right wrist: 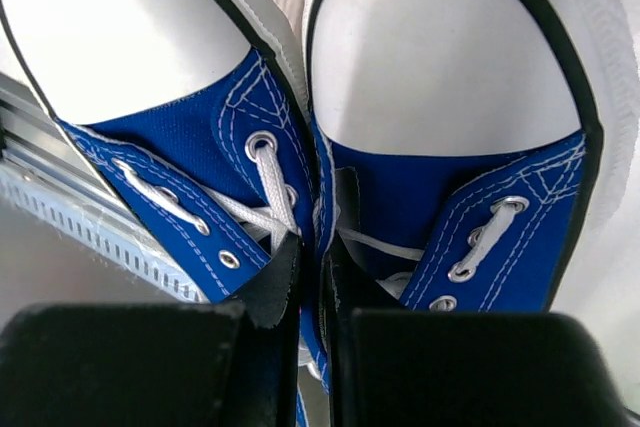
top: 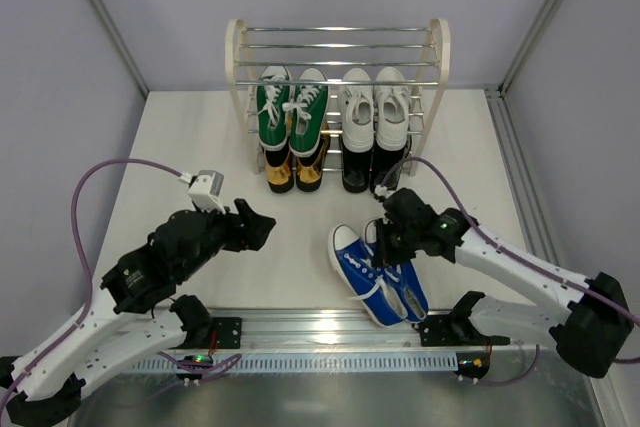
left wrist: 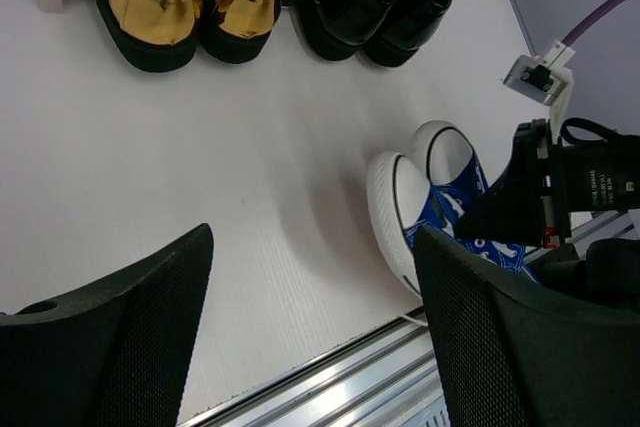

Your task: Place and organize the shoes onto the shoe shelf

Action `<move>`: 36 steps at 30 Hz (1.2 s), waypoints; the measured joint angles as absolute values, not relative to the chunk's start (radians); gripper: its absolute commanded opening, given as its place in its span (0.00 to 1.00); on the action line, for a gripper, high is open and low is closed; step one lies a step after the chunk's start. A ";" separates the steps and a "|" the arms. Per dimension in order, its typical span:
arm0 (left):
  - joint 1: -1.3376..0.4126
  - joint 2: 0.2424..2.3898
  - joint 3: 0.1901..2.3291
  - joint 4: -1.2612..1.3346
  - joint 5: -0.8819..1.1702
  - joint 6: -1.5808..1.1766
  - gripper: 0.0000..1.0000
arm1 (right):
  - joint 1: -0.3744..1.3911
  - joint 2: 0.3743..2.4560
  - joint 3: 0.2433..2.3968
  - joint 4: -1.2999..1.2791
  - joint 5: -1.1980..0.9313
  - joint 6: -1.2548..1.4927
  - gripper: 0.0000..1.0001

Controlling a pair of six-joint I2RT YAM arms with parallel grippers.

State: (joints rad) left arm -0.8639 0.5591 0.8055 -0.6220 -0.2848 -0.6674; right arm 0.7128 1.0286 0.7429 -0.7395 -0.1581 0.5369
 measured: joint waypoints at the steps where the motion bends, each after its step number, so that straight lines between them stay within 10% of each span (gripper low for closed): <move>1: -0.864 0.559 0.809 -0.627 -0.291 -0.668 0.79 | 0.748 1.068 0.746 -0.719 -0.151 0.550 0.04; 13: -0.864 0.537 0.819 -0.696 -0.349 -0.670 0.79 | 0.907 1.597 1.052 -0.537 -0.075 0.622 0.04; 21: -0.864 0.537 0.834 -0.714 -0.368 -0.672 0.79 | 0.932 1.686 1.192 -0.434 -0.080 0.643 0.83; 29: -0.864 0.574 0.834 -0.708 -0.367 -0.673 0.79 | 0.963 1.518 1.115 -0.434 -0.007 0.640 0.89; 32: -0.864 0.595 0.836 -0.707 -0.367 -0.673 0.79 | 1.003 1.405 1.071 -0.458 0.081 0.639 0.70; 33: -0.864 0.600 0.836 -0.707 -0.367 -0.673 0.78 | 1.015 1.364 1.049 -0.467 0.111 0.644 0.55; 34: -0.864 0.604 0.836 -0.707 -0.367 -0.673 0.78 | 1.026 1.322 1.021 -0.476 0.136 0.646 0.11; 36: -0.864 0.607 0.837 -0.702 -0.367 -0.673 0.77 | 1.037 1.246 0.952 -0.490 0.167 0.665 0.04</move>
